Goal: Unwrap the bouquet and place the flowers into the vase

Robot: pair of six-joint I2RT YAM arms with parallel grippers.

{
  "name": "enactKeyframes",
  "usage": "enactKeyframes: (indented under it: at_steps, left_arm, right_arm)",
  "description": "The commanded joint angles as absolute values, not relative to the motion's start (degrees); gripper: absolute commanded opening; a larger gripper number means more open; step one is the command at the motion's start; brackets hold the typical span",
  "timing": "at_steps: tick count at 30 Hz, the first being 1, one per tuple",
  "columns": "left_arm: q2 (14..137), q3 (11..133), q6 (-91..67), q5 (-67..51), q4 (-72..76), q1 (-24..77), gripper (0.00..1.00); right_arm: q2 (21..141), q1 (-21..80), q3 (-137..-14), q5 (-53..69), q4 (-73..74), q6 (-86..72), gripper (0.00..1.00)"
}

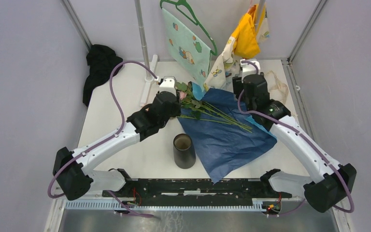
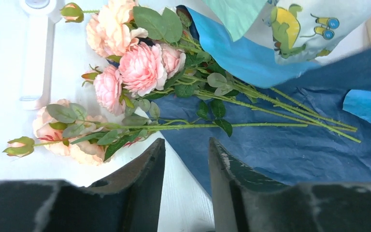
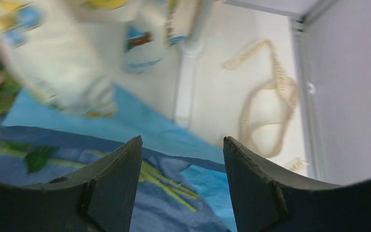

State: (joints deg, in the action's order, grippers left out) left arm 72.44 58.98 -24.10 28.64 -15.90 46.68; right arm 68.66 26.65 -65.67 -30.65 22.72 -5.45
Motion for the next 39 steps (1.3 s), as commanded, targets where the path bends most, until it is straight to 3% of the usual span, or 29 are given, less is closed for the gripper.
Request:
enactKeyframes:
  at_steps: [1,5,10,13,22,31,39]
  left_arm:
    - [69.02,61.09,-23.77,31.77,-16.2,46.54,0.49]
    - [69.4,61.47,-24.03,32.07,-16.72,46.33,0.54]
    - [70.47,62.11,-24.52,31.76,-17.5,46.27,0.54]
    - [70.2,62.06,-24.61,32.02,-17.68,46.24,0.54]
    - [70.91,62.36,-24.52,31.78,-17.58,46.33,0.54]
    - [71.22,62.34,-25.22,29.62,-17.05,46.32,0.54]
    - [70.06,61.88,-25.06,29.06,-17.0,46.33,0.54]
  right_arm:
    - [65.05,31.31,-62.53,-21.67,20.89,-2.97,0.68]
    - [65.84,33.25,-59.51,-9.97,19.14,-2.05,0.64]
    - [71.25,36.38,-56.8,-6.7,19.15,-0.54,0.55]
    - [71.71,39.46,-55.2,-6.44,18.85,-0.51,0.58]
    - [66.52,49.45,-53.3,-13.6,25.35,-0.47,0.71]
    - [70.7,58.62,-46.29,-24.9,26.84,-2.13,0.72]
    - [80.08,58.54,-48.8,-46.49,24.41,-1.3,0.71]
